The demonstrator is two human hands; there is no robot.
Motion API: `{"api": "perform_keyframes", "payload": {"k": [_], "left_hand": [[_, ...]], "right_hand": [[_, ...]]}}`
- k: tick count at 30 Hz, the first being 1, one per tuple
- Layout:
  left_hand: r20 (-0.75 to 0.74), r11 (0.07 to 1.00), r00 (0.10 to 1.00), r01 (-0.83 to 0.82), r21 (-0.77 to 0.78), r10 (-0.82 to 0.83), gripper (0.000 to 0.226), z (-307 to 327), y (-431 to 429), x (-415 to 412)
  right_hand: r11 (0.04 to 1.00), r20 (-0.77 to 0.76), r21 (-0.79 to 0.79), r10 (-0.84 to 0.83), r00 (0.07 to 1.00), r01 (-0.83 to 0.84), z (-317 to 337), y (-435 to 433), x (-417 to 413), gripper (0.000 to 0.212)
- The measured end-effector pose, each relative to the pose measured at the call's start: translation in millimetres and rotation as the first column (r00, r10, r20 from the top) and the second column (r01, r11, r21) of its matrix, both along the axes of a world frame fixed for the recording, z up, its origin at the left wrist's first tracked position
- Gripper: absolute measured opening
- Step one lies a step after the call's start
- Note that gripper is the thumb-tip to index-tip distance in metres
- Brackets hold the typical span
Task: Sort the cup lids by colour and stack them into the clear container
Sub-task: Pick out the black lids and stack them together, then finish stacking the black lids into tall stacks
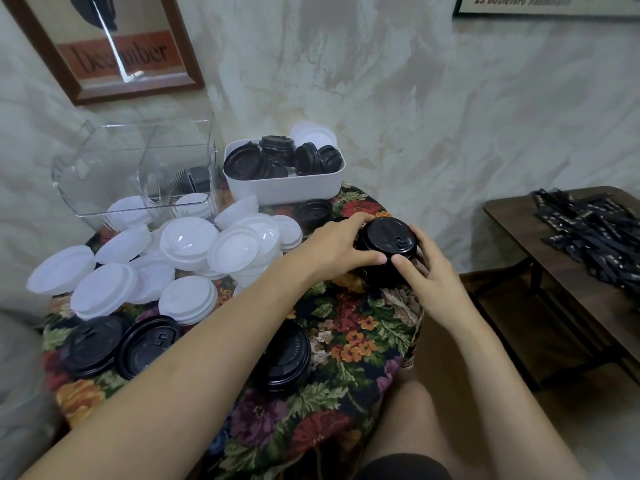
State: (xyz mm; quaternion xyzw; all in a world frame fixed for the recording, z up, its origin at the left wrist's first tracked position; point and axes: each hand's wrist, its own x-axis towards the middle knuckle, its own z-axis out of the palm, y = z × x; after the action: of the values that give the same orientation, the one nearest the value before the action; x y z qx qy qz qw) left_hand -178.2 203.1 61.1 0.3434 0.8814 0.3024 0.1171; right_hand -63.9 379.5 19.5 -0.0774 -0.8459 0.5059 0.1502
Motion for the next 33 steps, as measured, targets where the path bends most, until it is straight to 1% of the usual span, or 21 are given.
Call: {"api": "perform_keyframes", "payload": {"k": [4, 8, 11, 13, 14, 16, 17, 18, 20, 22, 25, 29, 33], "left_hand": [[-0.012, 0.999, 1.0, -0.018, 0.036, 0.018, 0.081, 6.2, -6.0, 2.5], [0.003, 0.998, 0.999, -0.04, 0.051, 0.039, 0.082, 8.5, -19.5, 5.8], [-0.004, 0.995, 0.997, -0.077, 0.059, 0.078, 0.066, 7.8, -38.2, 7.8], [-0.05, 0.994, 0.993, -0.103, 0.039, 0.105, 0.056, 7.1, -53.3, 10.9], [-0.078, 0.993, 0.99, -0.113, 0.032, 0.116, 0.052, 7.1, -60.9, 13.1], [-0.133, 0.992, 0.983, -0.124, 0.016, 0.125, 0.048, 7.5, -75.5, 18.4], [-0.164, 0.991, 0.978, -0.132, -0.003, 0.13, 0.046, 7.4, -82.9, 21.4], [-0.201, 0.989, 0.97, -0.145, -0.027, 0.136, 0.044, 7.6, -90.3, 24.7], [-0.277, 0.981, 0.948, -0.182, -0.069, 0.157, 0.041, 6.4, -106.5, 33.3], [-0.334, 0.975, 0.926, -0.211, -0.065, 0.178, 0.036, 3.9, -122.2, 44.5], [-0.39, 0.976, 0.9, -0.217, -0.009, 0.196, 0.031, 0.3, -139.4, 61.8], [-0.447, 0.979, 0.876, -0.206, -0.005, 0.182, 0.028, -5.5, -163.1, 79.4], [-0.493, 0.963, 0.831, -0.265, 0.053, 0.256, 0.022, -26.1, -202.1, 101.0]], "right_hand": [[1.0, 0.019, 0.022, -0.007, 1.0, 0.007, 4.8, 4.6, -3.6, 0.05], [1.0, 0.046, 0.018, -0.009, 0.999, 0.008, 12.0, 5.5, -3.4, 0.071], [0.999, 0.084, 0.036, -0.011, 0.996, 0.008, 27.5, 1.6, 1.5, 0.074], [0.994, 0.117, 0.111, -0.032, 0.993, 0.019, 38.1, -3.5, 6.9, 0.073], [0.977, 0.116, 0.209, -0.059, 0.991, 0.034, 43.2, -7.3, 10.6, 0.072], [0.899, 0.04, 0.432, -0.099, 0.994, 0.072, 51.9, -18.9, 18.7, 0.068], [0.869, -0.013, 0.488, -0.087, 0.996, 0.082, 55.0, -27.6, 22.7, 0.065], [0.855, -0.052, 0.514, -0.051, 0.997, 0.071, 57.1, -37.9, 26.2, 0.062], [0.827, -0.065, 0.562, 0.048, 0.997, -0.003, 56.0, -59.8, 30.8, 0.058], [0.78, -0.029, 0.619, 0.137, 0.99, -0.089, 48.6, -80.5, 31.8, 0.055], [0.719, 0.054, 0.663, 0.232, 0.971, -0.209, 37.8, -104.5, 31.2, 0.055], [0.671, 0.114, 0.684, 0.29, 0.95, -0.287, 32.9, -126.4, 33.9, 0.051], [0.598, 0.16, 0.73, 0.323, 0.933, -0.332, 36.3, -145.9, 40.8, 0.045]]}}
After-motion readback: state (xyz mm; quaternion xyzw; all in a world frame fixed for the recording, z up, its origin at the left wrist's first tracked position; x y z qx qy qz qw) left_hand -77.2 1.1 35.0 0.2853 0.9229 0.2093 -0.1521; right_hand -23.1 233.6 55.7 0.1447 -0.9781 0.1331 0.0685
